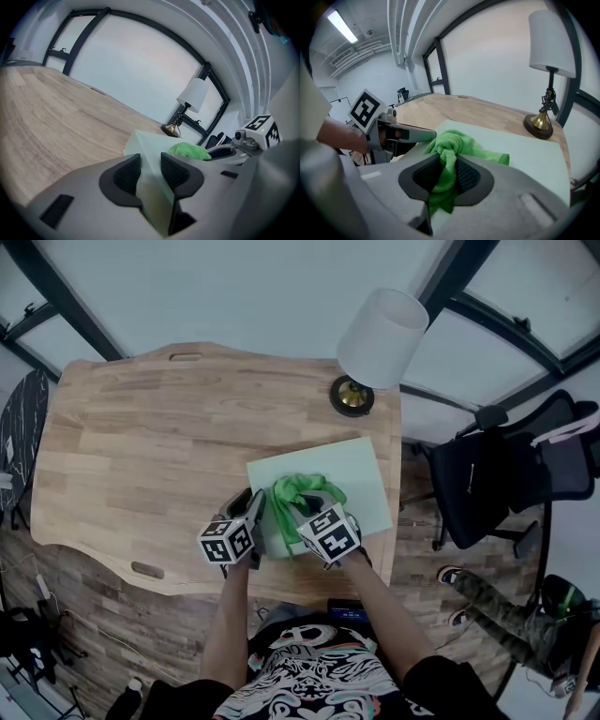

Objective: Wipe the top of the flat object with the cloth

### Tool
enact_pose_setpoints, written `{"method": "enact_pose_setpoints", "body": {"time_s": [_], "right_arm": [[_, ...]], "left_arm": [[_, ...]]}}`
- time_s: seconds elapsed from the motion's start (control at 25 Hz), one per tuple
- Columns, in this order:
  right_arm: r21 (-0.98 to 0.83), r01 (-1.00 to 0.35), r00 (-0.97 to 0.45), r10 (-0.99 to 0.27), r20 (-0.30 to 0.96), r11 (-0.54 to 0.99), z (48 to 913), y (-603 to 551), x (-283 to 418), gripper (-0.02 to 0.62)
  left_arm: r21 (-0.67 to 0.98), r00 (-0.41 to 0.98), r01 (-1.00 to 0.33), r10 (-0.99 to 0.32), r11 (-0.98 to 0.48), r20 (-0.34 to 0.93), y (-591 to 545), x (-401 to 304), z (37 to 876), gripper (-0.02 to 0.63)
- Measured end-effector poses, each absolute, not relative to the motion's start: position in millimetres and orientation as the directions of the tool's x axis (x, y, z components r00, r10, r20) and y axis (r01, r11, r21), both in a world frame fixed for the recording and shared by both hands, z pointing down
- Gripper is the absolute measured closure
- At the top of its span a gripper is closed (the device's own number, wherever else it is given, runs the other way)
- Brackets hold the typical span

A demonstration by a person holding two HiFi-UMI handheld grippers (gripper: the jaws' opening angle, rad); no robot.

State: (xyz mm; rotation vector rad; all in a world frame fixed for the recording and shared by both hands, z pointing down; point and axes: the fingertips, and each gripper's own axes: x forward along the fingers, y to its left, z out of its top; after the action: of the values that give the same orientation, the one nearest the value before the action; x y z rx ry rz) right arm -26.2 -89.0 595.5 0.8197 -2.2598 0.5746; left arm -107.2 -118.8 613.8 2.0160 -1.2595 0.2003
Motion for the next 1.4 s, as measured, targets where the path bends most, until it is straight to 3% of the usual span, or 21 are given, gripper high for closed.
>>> {"method": "enact_pose_setpoints", "body": {"time_s": [1.12,1.4], "right_arm": [[-0.107,-0.828,-0.464,-0.567,0.681,0.550,596,-132,72,0.522],[-0.030,-0.895,-0.349,-0.659,0.666,0.445,597,-139,115,0.522]], "left_arm": [[0.447,0.486,-0.855,-0.710,-0.264,0.510,-119,-109,611,0.471],[0.403,0.476,-0.870,-0.697,-0.284,0.537,-118,-109,611,0.471]]}}
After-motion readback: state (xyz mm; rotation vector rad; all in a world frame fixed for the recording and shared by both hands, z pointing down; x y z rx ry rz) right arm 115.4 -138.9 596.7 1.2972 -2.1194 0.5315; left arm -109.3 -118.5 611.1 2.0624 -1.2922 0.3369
